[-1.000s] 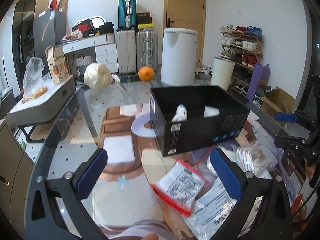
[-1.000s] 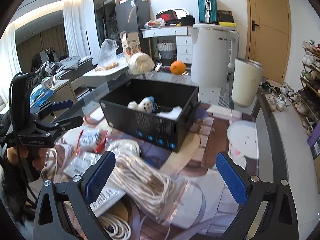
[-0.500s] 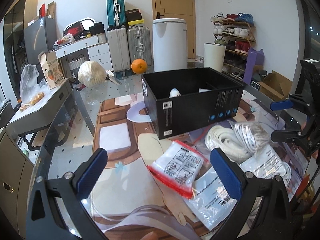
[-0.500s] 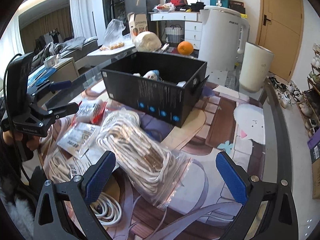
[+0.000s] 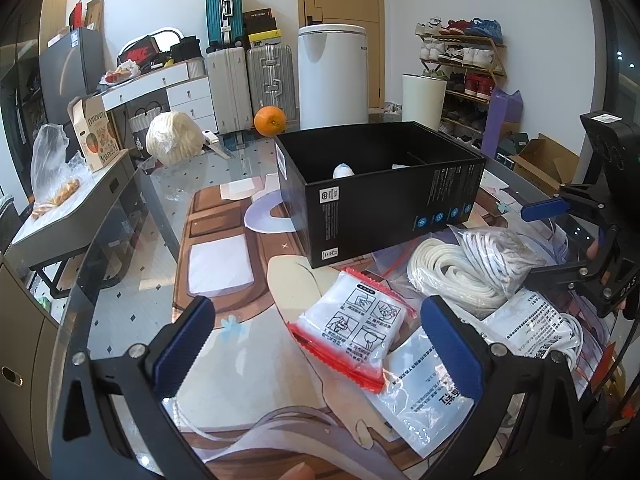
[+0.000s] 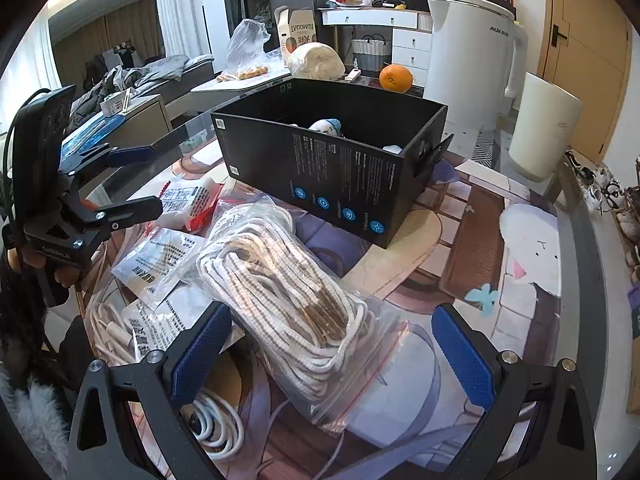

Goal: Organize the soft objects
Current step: 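Move the left tool to the red-edged snack packet while the right reaches the rope bag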

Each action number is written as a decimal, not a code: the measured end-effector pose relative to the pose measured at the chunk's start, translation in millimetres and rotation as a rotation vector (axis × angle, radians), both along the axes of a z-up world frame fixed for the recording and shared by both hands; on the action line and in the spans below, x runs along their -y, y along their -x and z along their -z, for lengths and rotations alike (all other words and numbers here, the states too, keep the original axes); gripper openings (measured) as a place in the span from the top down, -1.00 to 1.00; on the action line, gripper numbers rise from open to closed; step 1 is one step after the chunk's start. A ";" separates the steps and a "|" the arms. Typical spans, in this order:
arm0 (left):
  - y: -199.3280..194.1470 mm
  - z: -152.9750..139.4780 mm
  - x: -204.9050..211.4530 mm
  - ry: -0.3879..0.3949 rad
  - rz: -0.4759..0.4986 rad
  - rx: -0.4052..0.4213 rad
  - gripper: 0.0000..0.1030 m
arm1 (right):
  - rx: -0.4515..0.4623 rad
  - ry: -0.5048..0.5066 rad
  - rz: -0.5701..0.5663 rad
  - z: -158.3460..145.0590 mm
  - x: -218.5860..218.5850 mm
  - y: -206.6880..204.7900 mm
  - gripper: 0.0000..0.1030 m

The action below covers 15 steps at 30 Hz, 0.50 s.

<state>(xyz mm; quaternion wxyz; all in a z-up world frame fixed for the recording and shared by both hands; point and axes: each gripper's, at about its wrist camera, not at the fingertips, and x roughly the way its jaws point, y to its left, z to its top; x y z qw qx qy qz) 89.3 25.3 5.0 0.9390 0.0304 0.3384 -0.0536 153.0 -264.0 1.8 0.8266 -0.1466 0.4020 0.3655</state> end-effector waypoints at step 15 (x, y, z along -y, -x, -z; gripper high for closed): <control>-4.6 2.7 -6.5 0.052 -0.008 -0.031 -1.00 | -0.128 -0.071 -0.100 10.3 -23.6 -22.2 -0.96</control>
